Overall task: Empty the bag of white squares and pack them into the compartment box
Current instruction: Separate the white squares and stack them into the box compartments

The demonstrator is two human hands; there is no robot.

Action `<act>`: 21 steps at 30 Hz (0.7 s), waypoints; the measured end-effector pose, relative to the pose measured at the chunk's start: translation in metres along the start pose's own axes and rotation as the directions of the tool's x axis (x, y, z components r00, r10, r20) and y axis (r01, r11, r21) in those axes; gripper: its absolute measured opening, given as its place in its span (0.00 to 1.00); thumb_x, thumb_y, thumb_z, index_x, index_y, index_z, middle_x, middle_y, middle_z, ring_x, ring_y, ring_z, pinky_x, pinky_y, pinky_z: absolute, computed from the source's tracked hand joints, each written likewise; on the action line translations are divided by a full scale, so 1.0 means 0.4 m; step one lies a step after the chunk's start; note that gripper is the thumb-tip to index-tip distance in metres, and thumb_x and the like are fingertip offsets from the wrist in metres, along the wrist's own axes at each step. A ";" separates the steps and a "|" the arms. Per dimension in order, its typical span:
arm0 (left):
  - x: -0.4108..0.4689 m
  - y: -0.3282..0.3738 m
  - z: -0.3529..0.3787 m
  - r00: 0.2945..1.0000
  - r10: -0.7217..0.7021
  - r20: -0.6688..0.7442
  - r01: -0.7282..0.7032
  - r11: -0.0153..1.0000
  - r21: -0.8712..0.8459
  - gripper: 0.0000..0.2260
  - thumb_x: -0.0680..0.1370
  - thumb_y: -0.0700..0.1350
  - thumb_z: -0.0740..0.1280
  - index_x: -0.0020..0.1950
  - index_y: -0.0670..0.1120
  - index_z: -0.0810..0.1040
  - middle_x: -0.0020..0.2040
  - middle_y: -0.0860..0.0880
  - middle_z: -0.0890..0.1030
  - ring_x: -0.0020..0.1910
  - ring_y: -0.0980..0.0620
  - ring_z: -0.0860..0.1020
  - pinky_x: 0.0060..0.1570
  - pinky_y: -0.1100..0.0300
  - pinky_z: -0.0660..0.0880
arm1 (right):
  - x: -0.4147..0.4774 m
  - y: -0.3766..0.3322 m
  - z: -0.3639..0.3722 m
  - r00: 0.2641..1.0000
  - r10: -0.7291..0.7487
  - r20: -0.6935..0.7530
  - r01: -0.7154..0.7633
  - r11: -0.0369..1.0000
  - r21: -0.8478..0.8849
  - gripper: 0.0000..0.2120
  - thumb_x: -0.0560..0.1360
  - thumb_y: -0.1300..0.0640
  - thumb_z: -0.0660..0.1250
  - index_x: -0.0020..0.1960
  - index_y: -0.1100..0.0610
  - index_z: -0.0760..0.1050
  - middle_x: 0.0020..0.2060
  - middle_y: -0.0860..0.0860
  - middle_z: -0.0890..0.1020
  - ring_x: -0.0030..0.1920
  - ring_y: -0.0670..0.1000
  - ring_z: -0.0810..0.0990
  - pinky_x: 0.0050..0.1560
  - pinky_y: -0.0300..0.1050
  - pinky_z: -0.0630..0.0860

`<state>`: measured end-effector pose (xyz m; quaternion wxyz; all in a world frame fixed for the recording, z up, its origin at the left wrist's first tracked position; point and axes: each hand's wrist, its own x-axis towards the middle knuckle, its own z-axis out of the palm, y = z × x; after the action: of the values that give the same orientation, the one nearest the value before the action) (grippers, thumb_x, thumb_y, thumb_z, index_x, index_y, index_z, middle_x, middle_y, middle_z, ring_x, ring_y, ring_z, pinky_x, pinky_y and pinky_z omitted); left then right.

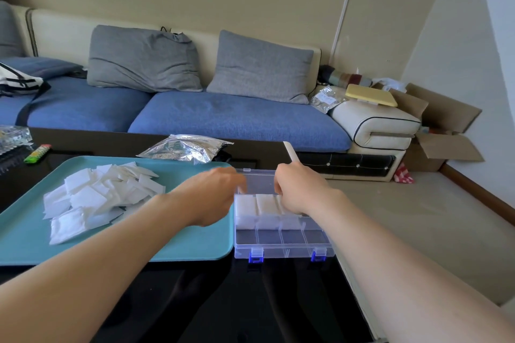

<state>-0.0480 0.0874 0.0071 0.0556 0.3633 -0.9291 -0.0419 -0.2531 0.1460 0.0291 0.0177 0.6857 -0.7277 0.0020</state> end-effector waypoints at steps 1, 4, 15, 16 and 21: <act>-0.007 -0.008 -0.015 0.999 -0.048 0.026 0.047 0.998 0.037 0.16 0.84 0.40 0.57 0.66 0.55 0.76 0.62 0.52 0.74 0.59 0.48 0.77 0.58 0.50 0.75 | 0.000 -0.012 -0.004 1.000 -0.007 -0.017 0.007 1.000 0.001 0.12 0.77 0.72 0.66 0.56 0.58 0.77 0.50 0.56 0.77 0.46 0.58 0.80 0.52 0.56 0.83; -0.028 -0.062 -0.042 0.966 -0.220 0.134 0.204 0.971 0.122 0.12 0.82 0.41 0.59 0.58 0.57 0.76 0.59 0.53 0.74 0.58 0.48 0.76 0.59 0.50 0.76 | 0.004 -0.069 -0.016 0.996 -0.051 -0.069 0.053 0.998 0.023 0.12 0.76 0.71 0.65 0.55 0.59 0.78 0.50 0.57 0.78 0.44 0.60 0.80 0.46 0.55 0.82; -0.091 -0.161 -0.078 0.739 -0.489 0.464 0.392 0.872 0.293 0.21 0.80 0.50 0.71 0.70 0.43 0.75 0.67 0.43 0.78 0.48 0.44 0.78 0.20 0.70 0.69 | 0.044 -0.338 0.023 0.972 -0.189 0.138 0.147 0.952 0.269 0.08 0.73 0.61 0.64 0.35 0.57 0.71 0.35 0.56 0.71 0.54 0.62 0.77 0.39 0.47 0.72; -0.099 -0.169 -0.072 0.731 -0.485 0.480 0.398 0.874 0.278 0.23 0.78 0.50 0.73 0.71 0.45 0.75 0.68 0.42 0.79 0.48 0.44 0.80 0.25 0.69 0.74 | 0.044 -0.356 0.030 0.965 -0.190 0.183 0.130 0.946 0.296 0.12 0.73 0.60 0.64 0.33 0.56 0.67 0.33 0.57 0.69 0.52 0.62 0.77 0.36 0.46 0.70; -0.116 -0.199 -0.047 0.742 -0.451 0.496 0.408 0.891 0.200 0.30 0.69 0.50 0.80 0.69 0.53 0.75 0.62 0.45 0.81 0.54 0.42 0.85 0.50 0.51 0.85 | 0.042 -0.402 0.023 0.938 -0.221 0.269 0.119 0.929 0.349 0.22 0.79 0.53 0.67 0.30 0.52 0.64 0.30 0.54 0.68 0.48 0.59 0.71 0.32 0.45 0.63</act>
<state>0.0417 0.0598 0.0129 -0.2280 0.5434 -0.7996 -0.1156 -0.0938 0.1196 0.0169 -0.2083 0.7322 -0.6483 0.0160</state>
